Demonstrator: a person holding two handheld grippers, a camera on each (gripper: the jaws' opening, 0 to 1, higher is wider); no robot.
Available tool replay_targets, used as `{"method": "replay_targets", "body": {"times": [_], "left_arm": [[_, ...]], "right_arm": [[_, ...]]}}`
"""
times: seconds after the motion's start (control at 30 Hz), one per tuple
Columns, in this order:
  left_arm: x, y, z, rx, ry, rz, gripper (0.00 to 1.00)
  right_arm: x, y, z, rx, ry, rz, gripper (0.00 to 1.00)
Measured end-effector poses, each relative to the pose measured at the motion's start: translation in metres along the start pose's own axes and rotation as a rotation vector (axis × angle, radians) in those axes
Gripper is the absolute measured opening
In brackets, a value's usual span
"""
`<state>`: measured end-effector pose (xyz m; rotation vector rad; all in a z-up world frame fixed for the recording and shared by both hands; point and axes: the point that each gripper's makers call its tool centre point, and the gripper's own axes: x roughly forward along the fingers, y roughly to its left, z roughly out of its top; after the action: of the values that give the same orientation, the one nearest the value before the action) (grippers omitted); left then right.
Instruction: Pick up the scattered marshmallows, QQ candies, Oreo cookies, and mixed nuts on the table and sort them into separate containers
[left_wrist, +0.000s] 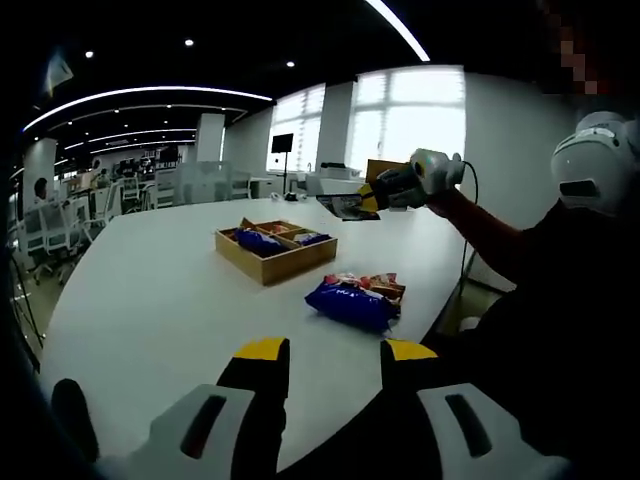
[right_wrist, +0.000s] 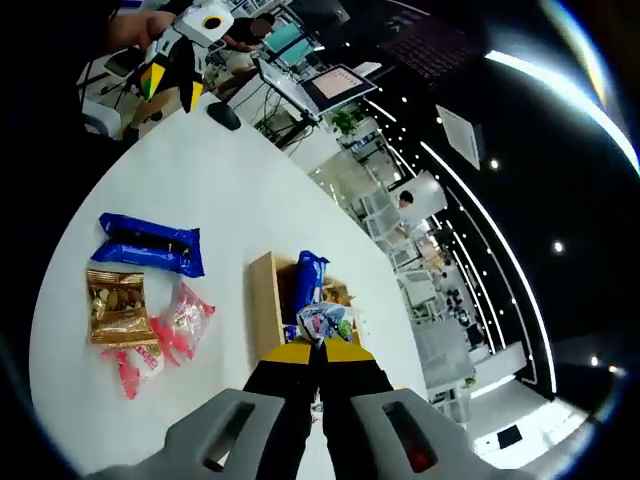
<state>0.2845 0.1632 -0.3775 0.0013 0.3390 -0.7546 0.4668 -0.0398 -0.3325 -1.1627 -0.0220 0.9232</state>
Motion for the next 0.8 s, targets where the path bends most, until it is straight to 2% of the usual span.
{"method": "replay_targets", "body": {"times": [0.3, 0.63, 0.8], "left_arm": [[-0.005, -0.003, -0.001, 0.002, 0.006, 0.004, 0.41], [-0.009, -0.002, 0.002, 0.006, 0.0, 0.02, 0.41], [-0.009, -0.001, 0.001, 0.002, 0.0, 0.022, 0.41]], "right_arm": [[0.034, -0.007, -0.017, -0.116, 0.087, 0.034, 0.0], [0.07, -0.007, -0.023, -0.114, 0.112, 0.126, 0.0], [0.074, -0.004, -0.027, -0.113, 0.119, 0.147, 0.0]]}}
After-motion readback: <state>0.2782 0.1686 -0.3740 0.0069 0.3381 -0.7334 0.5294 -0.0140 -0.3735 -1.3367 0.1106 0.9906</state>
